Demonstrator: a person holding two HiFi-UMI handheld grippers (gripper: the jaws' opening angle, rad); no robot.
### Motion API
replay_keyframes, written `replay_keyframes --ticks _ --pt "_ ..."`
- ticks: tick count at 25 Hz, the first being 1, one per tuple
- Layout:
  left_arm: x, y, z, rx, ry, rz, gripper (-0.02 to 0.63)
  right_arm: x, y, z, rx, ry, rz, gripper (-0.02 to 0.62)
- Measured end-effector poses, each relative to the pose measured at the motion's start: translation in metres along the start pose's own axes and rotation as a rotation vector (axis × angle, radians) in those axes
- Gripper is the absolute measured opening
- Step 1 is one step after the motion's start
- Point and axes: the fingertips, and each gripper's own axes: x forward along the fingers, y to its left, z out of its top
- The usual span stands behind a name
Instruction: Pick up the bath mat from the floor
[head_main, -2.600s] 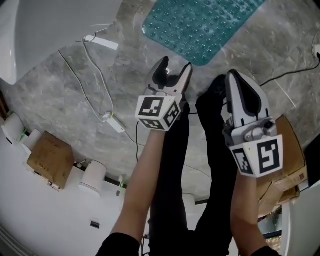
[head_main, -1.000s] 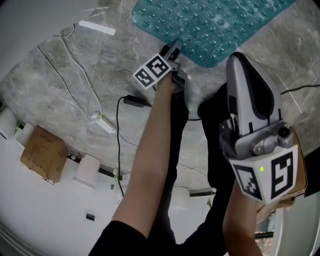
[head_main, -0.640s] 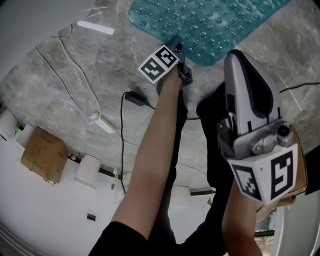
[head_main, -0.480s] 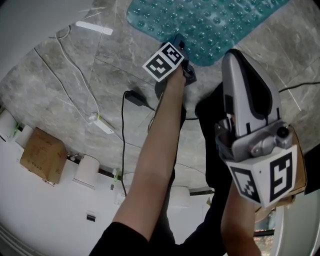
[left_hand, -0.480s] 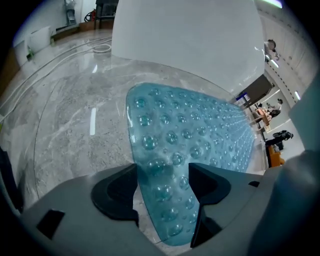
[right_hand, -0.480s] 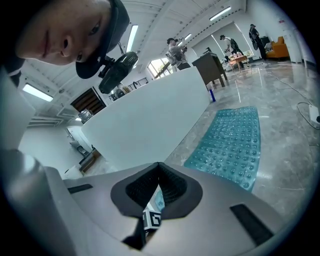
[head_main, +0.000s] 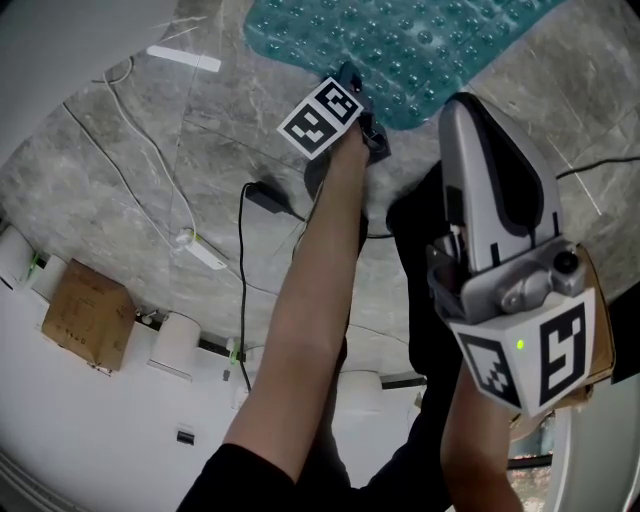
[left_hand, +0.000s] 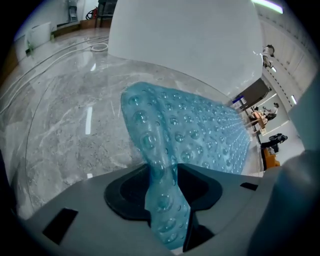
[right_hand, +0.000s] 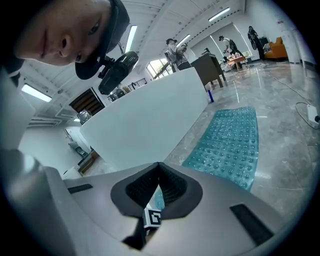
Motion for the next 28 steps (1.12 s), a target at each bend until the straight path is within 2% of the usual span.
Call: replay_keyframes --ticks 6,13,17,20,24,28 --pt "-0.011 -0.023 0.005 0.076 -0.008 -0.059 0.099 -0.003 -0.005 0.001 -0.012 -0.006 -0.013 0.012" --pt "-0.053 -0.063 0.017 0.144 -0.013 -0.113 0.044 -0.025 -0.013 0.003 -0.045 -0.03 -0.07 0.012" --pt "-0.082 -0.098 0.025 0.142 -0.031 -0.16 0.037 -0.042 -0.002 -0.001 -0.085 -0.025 -0.065 0.012" --pt "-0.109 -0.127 0.03 0.119 -0.032 -0.209 0.035 -0.067 0.009 0.004 -0.074 -0.012 -0.073 0.012" --pt "-0.144 -0.168 0.039 0.084 -0.043 -0.276 0.032 -0.104 0.012 0.033 -0.064 -0.023 -0.107 0.012" --pt "-0.185 -0.213 0.049 0.056 -0.051 -0.321 0.032 -0.134 0.016 0.083 -0.083 -0.055 -0.133 0.012"
